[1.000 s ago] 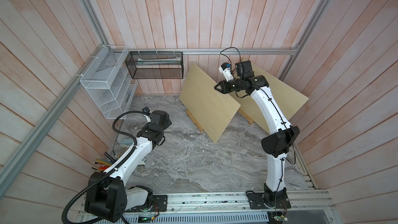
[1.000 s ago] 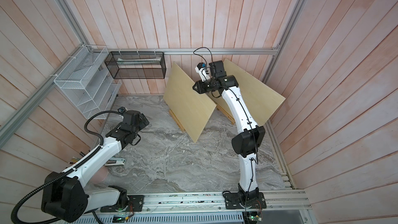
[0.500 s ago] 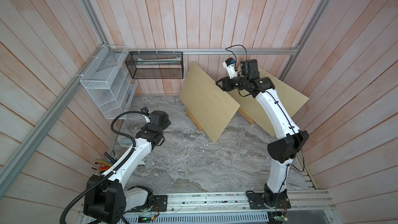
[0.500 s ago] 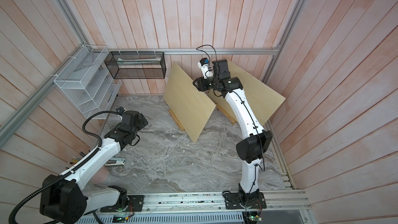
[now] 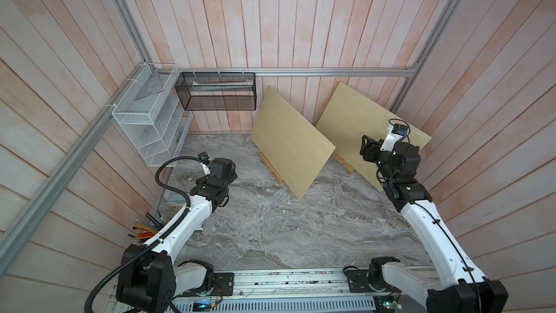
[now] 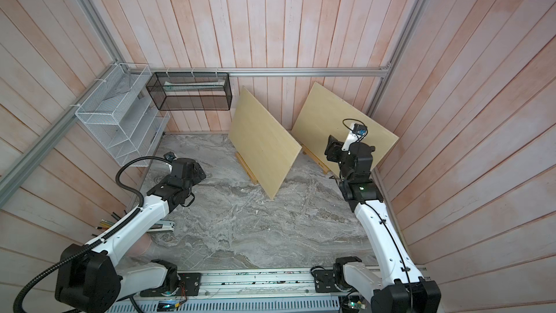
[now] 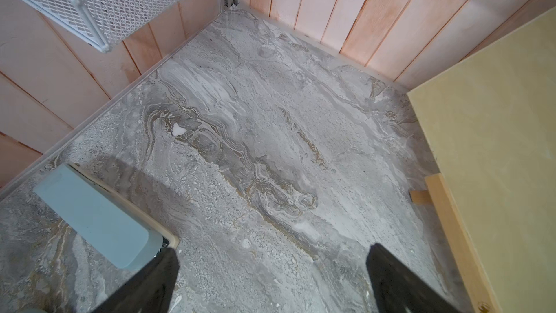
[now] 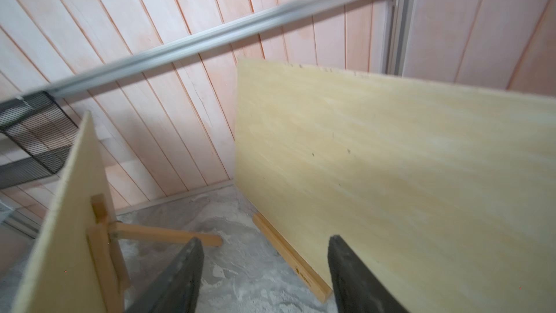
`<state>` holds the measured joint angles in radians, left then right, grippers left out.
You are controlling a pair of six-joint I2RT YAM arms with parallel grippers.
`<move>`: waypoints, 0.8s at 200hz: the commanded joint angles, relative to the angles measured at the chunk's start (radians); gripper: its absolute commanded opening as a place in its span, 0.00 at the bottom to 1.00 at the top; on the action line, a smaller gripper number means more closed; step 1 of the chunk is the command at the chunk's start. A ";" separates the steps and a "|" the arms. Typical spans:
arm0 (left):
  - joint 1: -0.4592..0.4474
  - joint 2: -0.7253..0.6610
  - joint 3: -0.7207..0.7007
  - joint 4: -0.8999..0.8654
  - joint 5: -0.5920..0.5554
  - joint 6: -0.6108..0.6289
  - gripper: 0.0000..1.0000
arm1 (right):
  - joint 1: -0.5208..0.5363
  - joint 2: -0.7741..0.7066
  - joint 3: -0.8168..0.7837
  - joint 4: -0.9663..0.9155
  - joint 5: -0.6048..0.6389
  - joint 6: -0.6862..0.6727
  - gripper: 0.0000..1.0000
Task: Assemble the easel
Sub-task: Place the drawing board on the easel, then reset both arms
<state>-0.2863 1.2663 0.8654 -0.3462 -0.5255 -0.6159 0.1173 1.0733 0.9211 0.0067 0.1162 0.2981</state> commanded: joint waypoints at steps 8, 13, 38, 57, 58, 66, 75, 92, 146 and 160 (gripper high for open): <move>0.004 0.056 -0.020 -0.003 -0.089 0.007 1.00 | 0.003 0.011 -0.162 0.082 0.061 0.012 0.70; 0.005 0.065 -0.024 -0.010 -0.106 0.005 1.00 | 0.003 0.005 -0.208 0.121 0.061 0.005 0.82; 0.040 0.077 -0.066 -0.018 -0.124 0.038 1.00 | 0.002 -0.025 -0.414 0.401 0.145 -0.081 0.98; 0.080 0.057 -0.134 0.086 -0.077 0.153 1.00 | 0.001 0.021 -0.493 0.582 0.226 -0.157 0.98; 0.080 0.055 -0.140 0.094 -0.079 0.157 1.00 | 0.001 0.026 -0.495 0.588 0.230 -0.160 0.98; 0.089 0.045 -0.189 0.173 -0.089 0.208 1.00 | -0.005 0.069 -0.504 0.622 0.256 -0.170 0.98; 0.095 0.038 -0.242 0.273 -0.098 0.261 1.00 | -0.019 0.126 -0.500 0.637 0.258 -0.177 0.98; 0.110 0.052 -0.308 0.426 -0.091 0.308 1.00 | -0.033 0.235 -0.491 0.682 0.288 -0.178 0.98; 0.135 0.137 -0.415 0.854 -0.018 0.430 1.00 | -0.054 0.437 -0.545 0.996 0.257 -0.277 0.98; 0.142 0.152 -0.465 1.058 0.005 0.493 1.00 | -0.073 0.471 -0.607 1.153 0.207 -0.276 0.98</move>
<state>-0.1551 1.3945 0.4629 0.3237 -0.5694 -0.2596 0.0643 1.5089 0.3855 0.8543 0.3607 0.0830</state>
